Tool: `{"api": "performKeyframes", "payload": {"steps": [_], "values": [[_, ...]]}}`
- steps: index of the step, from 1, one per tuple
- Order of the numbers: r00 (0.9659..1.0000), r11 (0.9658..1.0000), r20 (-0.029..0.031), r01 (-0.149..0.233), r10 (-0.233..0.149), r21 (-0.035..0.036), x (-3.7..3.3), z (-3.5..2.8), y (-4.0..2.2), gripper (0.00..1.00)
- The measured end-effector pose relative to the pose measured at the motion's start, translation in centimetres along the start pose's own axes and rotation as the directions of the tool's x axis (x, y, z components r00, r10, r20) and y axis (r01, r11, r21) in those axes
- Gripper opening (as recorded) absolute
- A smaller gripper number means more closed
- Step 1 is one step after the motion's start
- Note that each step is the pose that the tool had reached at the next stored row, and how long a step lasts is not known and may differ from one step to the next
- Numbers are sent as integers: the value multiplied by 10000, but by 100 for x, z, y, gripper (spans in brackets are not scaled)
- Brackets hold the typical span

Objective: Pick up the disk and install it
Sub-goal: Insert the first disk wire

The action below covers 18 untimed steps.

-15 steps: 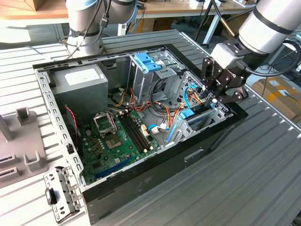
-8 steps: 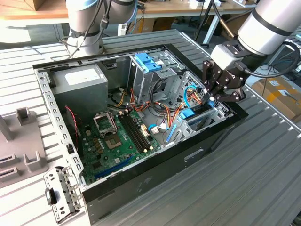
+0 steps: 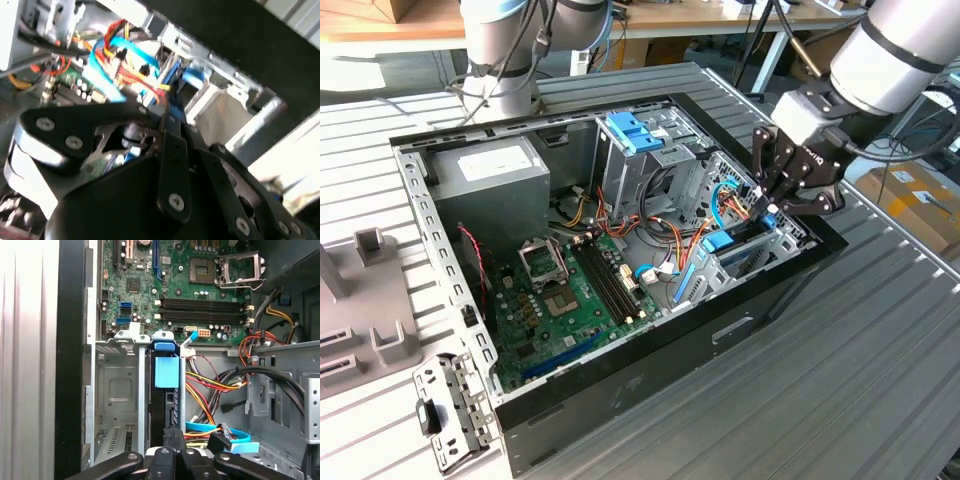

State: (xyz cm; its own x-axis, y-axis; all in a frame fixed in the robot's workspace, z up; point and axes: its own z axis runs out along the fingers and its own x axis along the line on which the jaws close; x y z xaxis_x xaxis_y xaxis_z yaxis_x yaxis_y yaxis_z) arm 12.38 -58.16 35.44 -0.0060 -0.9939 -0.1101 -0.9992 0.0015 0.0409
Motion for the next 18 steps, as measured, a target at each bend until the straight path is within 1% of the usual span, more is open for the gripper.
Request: {"api": "performKeyframes", "payload": {"steps": [1,2,5,7,12,13,14,15,17,18], "values": [[10000,10000,-1,0,0,0,-3,-32,-1,11],[10000,10000,0,1,-1,0,-5,-52,-6,11],[10000,10000,1,0,0,0,-9,-84,-37,11],[10000,10000,2,0,0,0,-13,-117,-62,11],[10000,10000,23,1,-1,0,-26,-241,-110,11],[10000,10000,35,2,-2,0,-30,-278,-136,11],[10000,10000,37,2,-2,-1,-33,-297,-175,11],[10000,10000,36,2,-2,-1,-34,-311,-216,11],[10000,10000,37,2,-2,-2,-36,-323,-269,11],[10000,10000,37,1,-1,-1,-36,-324,-273,11]]}}
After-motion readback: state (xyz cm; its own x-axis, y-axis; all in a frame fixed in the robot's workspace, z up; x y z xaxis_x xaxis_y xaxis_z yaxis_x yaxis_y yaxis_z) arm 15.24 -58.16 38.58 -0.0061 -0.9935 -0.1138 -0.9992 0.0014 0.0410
